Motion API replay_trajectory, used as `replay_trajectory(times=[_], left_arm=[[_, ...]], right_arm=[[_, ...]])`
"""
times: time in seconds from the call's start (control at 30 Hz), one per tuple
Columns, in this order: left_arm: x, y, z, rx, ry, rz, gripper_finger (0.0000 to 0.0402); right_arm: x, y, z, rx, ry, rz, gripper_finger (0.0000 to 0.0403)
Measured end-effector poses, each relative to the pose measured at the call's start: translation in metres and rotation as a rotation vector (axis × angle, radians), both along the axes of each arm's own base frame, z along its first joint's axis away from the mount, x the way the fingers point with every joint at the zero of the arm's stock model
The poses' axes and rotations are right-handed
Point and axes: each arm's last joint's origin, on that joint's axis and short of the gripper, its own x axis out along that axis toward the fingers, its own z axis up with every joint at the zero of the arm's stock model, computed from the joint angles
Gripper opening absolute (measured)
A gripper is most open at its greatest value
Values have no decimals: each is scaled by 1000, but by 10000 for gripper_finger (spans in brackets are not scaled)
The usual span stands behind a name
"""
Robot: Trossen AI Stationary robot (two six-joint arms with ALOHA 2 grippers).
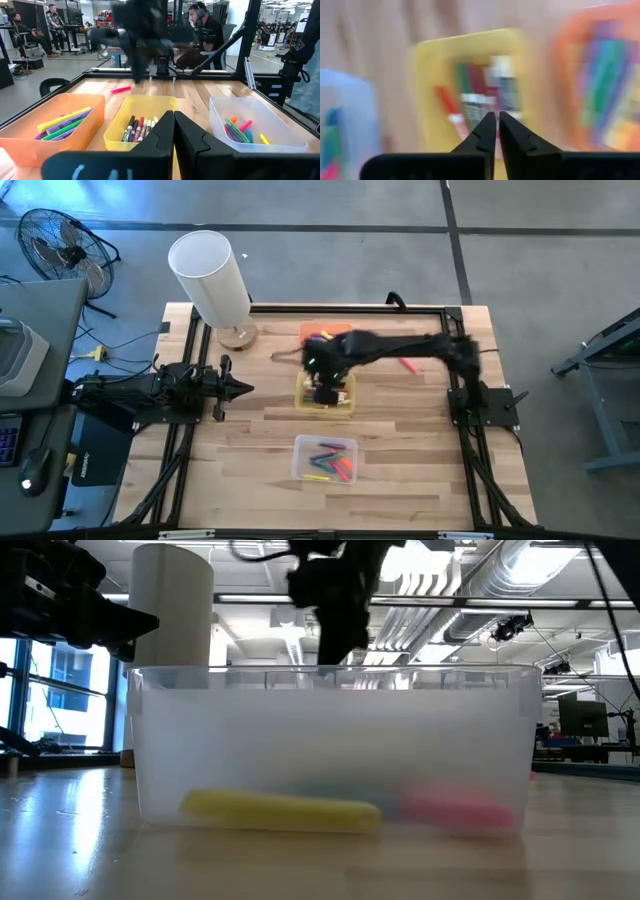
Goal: Pick & Place Markers
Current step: Put the pink pen into the white bin
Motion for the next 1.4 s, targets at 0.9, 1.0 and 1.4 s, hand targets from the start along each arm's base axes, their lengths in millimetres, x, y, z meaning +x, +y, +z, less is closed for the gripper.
replay_trajectory(times=[0.9,1.0,1.4], left_arm=[[0,0,0,0,0,0,1],[0,0,0,0,0,0,1],[0,0,0,0,0,0,1]], right_arm=[[-237,-72,-77,-13,183,-501,55],[-246,-75,-91,-22,196,-514,73],[-256,-75,-121,-6,167,-497,75]])
